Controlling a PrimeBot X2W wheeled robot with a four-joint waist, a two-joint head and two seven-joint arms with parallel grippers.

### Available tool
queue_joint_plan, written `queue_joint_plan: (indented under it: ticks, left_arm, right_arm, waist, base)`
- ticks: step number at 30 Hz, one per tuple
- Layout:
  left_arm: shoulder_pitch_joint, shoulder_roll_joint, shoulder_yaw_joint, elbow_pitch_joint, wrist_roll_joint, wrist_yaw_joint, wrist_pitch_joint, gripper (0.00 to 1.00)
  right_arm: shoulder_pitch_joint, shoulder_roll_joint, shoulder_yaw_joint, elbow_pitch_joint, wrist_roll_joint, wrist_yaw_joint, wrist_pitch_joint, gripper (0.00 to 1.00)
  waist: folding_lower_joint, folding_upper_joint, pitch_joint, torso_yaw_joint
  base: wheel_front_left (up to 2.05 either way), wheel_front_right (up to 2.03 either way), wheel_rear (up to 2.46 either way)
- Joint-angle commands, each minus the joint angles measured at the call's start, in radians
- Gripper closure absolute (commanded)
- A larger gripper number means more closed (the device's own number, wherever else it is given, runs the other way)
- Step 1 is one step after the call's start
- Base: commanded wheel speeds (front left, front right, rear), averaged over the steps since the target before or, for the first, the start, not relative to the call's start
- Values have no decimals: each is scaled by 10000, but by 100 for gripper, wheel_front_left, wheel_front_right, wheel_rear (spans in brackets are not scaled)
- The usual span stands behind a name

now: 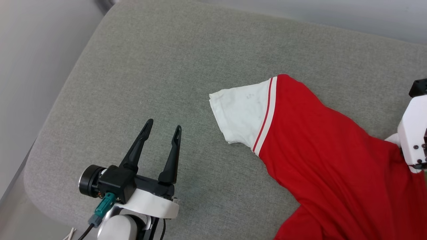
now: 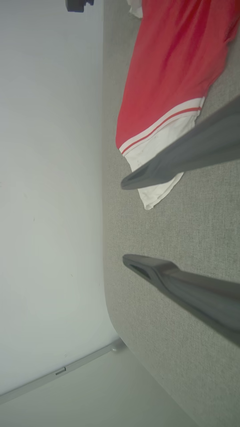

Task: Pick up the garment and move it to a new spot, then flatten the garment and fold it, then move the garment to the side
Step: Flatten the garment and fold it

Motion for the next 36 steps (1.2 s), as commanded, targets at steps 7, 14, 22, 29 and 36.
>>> queue_joint_plan:
  ticks: [7,14,22,29,36]
  left_arm:
    - [136,169,171,127,11,-7,-25,0]
    - [338,291,363,59,6,-6,-25,0]
    - [519,405,468,-85,-36,-6,-25,0]
    - [446,606,434,-68,-3,-6,-25,0]
    - [504,745,483,93,-32,-7,-25,0]
  right_arm:
    - [-496,10,-116,-598,501,-6,-1234,100]
    - [-34,45,-819,-1474,921,-5,-2535,100]
    - [2807,444,-2242,-2217,636,-5,-3800,100]
    - [3922,886,-2433,-809,174,-5,-5054,80]
    - [3477,1007,-1829,135,418,-5,-6107,0]
  waist:
    - [-1,0,-766,-642]
    - [-1,0,-1200,-1193]
    - [-1,0,-1125,-1707]
    - [-1,0,-1028,-2072]
    - [-1,0,-1352,-2335]
  base:
    - [0,0,0]
    - [0,0,0]
    - [0,0,0]
    - [0,0,0]
    - [0,0,0]
